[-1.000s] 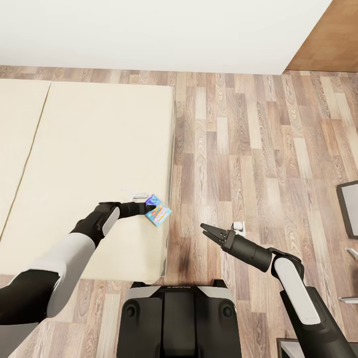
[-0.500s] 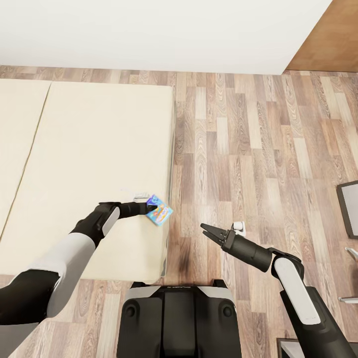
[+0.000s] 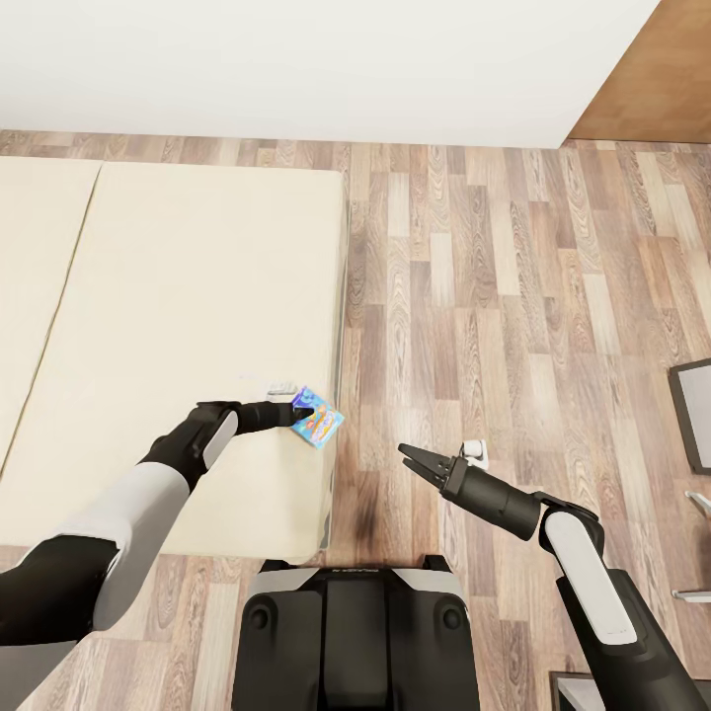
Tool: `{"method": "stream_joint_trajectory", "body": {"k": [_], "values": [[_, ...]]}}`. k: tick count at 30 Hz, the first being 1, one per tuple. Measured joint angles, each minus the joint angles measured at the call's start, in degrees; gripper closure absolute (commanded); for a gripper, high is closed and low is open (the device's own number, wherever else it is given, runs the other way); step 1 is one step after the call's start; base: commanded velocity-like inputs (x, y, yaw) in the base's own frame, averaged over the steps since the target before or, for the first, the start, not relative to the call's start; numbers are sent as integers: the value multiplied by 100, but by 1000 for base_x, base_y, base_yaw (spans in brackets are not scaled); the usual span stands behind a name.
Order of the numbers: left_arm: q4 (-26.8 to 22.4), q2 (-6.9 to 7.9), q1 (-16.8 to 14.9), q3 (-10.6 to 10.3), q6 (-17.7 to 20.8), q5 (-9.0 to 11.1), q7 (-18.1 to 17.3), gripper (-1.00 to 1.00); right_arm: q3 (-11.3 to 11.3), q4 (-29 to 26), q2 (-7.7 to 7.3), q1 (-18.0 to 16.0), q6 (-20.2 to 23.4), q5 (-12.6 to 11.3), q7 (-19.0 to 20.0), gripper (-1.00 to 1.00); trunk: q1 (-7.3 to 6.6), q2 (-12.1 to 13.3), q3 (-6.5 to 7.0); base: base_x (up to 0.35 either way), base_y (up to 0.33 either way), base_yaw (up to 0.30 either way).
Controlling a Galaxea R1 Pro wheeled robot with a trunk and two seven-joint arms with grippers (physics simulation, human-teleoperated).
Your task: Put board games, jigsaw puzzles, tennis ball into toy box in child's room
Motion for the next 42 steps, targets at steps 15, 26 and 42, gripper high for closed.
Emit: {"method": "stream_joint_trajectory", "body": {"k": [15,26,42], "values": [[0,79,5,-23,-58,-12,27,-100,0,8,0,0,-7,-1,-10,-100,0,0,0,0,0,0],[0,392,7,20,-175,-6,43,-100,0,19,0,0,-7,-1,-10,-100,0,0,0,0,0,0],[-2,683,38,59,-133,39,-48,-100,0,121,0,0,-16,7,-10,-100,0,0,0,0,0,0]]}}
